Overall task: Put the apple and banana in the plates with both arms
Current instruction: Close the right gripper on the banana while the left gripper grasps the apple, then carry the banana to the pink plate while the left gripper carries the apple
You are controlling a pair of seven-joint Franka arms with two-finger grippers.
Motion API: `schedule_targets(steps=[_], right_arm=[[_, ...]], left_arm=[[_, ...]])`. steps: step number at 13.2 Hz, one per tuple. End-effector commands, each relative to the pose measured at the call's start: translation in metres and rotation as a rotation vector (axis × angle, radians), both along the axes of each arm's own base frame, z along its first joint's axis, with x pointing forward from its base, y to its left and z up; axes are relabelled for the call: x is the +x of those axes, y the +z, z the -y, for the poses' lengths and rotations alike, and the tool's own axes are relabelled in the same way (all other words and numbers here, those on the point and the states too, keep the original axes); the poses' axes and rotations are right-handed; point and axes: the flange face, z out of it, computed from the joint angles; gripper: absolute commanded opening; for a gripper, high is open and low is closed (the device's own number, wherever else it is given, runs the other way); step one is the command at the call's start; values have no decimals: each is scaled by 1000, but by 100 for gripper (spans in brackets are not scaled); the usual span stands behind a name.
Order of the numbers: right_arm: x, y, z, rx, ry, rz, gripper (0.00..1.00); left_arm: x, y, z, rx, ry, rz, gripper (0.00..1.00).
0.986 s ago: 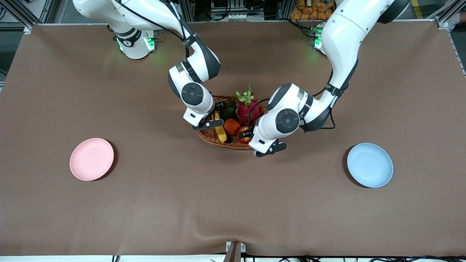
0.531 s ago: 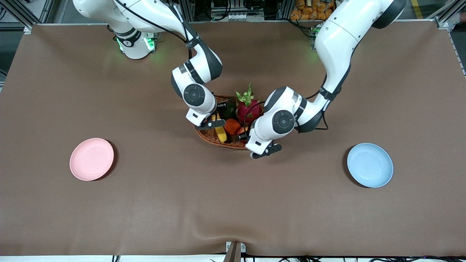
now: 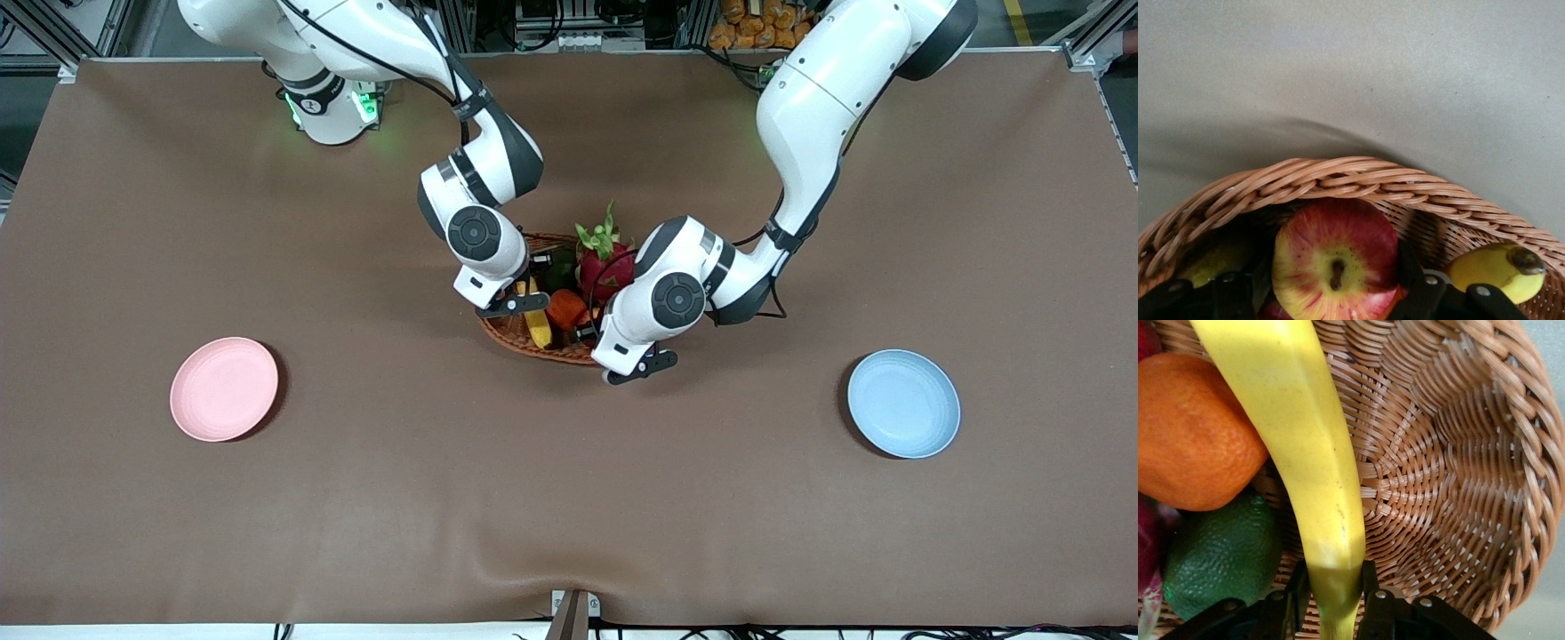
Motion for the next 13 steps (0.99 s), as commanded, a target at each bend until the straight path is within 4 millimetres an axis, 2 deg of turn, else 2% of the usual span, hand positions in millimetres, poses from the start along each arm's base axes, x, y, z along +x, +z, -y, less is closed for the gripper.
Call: schedule_targets(steps=[1, 2, 4, 5, 7, 8, 10, 13], right_arm=[[2, 25, 2, 10, -59, -8, 0], [4, 36, 6, 9, -62, -14, 0], [17, 62, 24, 5, -88, -19, 0], [22, 76, 32, 9, -99, -15, 0], [35, 100, 51, 17, -130, 7, 0], [40, 110, 59, 19, -141, 20, 0], [52, 122, 81, 20, -177, 40, 1], [69, 128, 116, -57, -178, 77, 4]], left_arm=[[1, 15, 1, -4, 26, 14, 0], [8, 38, -5, 2, 58, 29, 0], [11, 109, -17, 50, 25, 66, 0], [15, 147, -33, 85, 19, 108, 0], [27, 200, -75, 107, 49, 121, 0], [32, 220, -95, 109, 65, 130, 0], [42, 246, -134, 117, 47, 137, 0], [49, 265, -196, 201, 51, 110, 0]])
